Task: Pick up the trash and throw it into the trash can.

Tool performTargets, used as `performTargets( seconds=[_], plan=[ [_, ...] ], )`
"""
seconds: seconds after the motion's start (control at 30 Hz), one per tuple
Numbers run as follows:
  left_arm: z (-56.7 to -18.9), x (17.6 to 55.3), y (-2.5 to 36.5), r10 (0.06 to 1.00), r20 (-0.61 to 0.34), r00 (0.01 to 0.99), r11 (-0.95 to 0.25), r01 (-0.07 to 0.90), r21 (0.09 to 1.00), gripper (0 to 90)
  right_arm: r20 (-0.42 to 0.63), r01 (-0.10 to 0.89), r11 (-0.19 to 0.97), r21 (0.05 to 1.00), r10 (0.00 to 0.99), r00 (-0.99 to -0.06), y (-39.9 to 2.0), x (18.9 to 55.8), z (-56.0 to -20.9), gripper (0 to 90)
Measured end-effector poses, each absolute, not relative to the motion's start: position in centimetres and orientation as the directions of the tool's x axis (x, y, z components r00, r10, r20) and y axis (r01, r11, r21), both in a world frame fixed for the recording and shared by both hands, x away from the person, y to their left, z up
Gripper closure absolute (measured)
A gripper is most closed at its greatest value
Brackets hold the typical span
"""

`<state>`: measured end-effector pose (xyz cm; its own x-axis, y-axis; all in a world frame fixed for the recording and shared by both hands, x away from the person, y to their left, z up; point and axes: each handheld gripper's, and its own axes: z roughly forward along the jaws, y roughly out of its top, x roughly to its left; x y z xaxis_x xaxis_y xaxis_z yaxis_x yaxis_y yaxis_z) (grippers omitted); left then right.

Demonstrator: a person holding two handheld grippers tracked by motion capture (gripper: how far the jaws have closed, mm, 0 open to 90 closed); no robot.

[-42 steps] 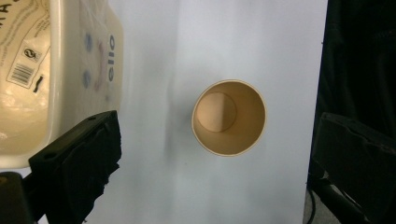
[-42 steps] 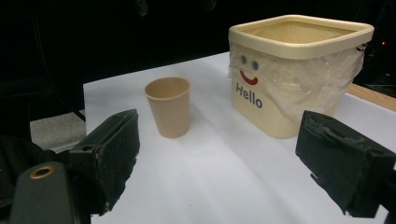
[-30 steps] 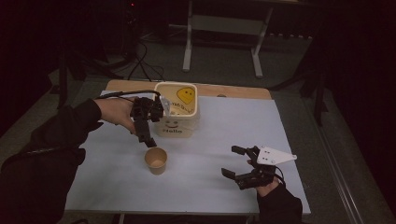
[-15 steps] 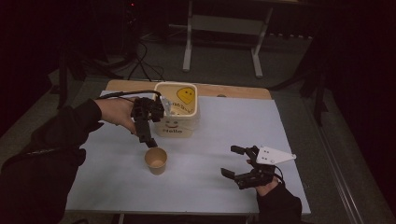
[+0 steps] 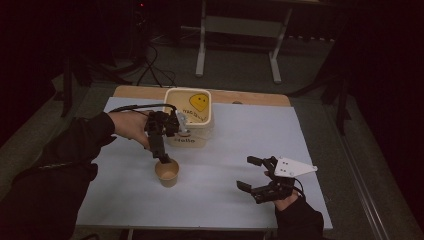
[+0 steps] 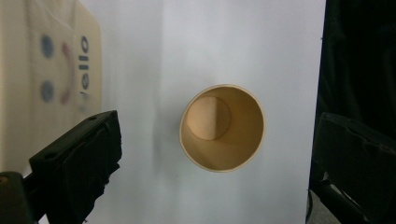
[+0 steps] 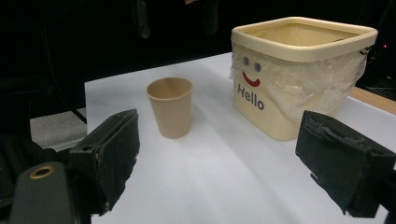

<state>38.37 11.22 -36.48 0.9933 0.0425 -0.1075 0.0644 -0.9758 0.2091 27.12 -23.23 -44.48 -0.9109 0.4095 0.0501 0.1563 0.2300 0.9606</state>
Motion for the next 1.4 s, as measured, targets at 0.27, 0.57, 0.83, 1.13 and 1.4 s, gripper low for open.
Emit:
performTargets(
  seconds=[0.27, 0.57, 0.83, 1.13, 1.4],
  plan=[
    [-38.6, 38.3, 11.3, 0.047, -0.14, 0.989, -0.975, 0.076, 0.209, 2.3, 0.047, 0.155, 0.233, 0.96, 0.409, -0.911, -23.3, 27.0, -44.5, 13.4],
    [-41.1, 37.7, 11.3, 0.055, -0.169, 0.984, -0.981, 0.085, 0.177, 1.5, 0.049, 0.158, 0.238, 0.958, 0.408, -0.912, -23.2, 27.1, -44.5, 13.4],
    [-42.3, 37.4, 11.4, 0.064, -0.167, 0.984, -0.98, 0.094, 0.177, 1.5, 0.046, 0.156, 0.242, 0.958, 0.405, -0.913, -23.1, 27.1, -44.5, 13.4],
    [-43.6, 37.0, 11.4, 0.057, -0.158, 0.986, -0.982, 0.084, 0.17, 1.5, 0.051, 0.161, 0.244, 0.956, 0.402, -0.914, -23.1, 27.1, -44.6, 13.4],
    [-44.5, 37.0, 11.4, 0.06, -0.16, 0.985, -0.983, 0.086, 0.163, 1.6, 0.053, 0.164, 0.245, 0.956, 0.404, -0.913, -23.1, 27.1, -44.6, 13.4]
  ],
)
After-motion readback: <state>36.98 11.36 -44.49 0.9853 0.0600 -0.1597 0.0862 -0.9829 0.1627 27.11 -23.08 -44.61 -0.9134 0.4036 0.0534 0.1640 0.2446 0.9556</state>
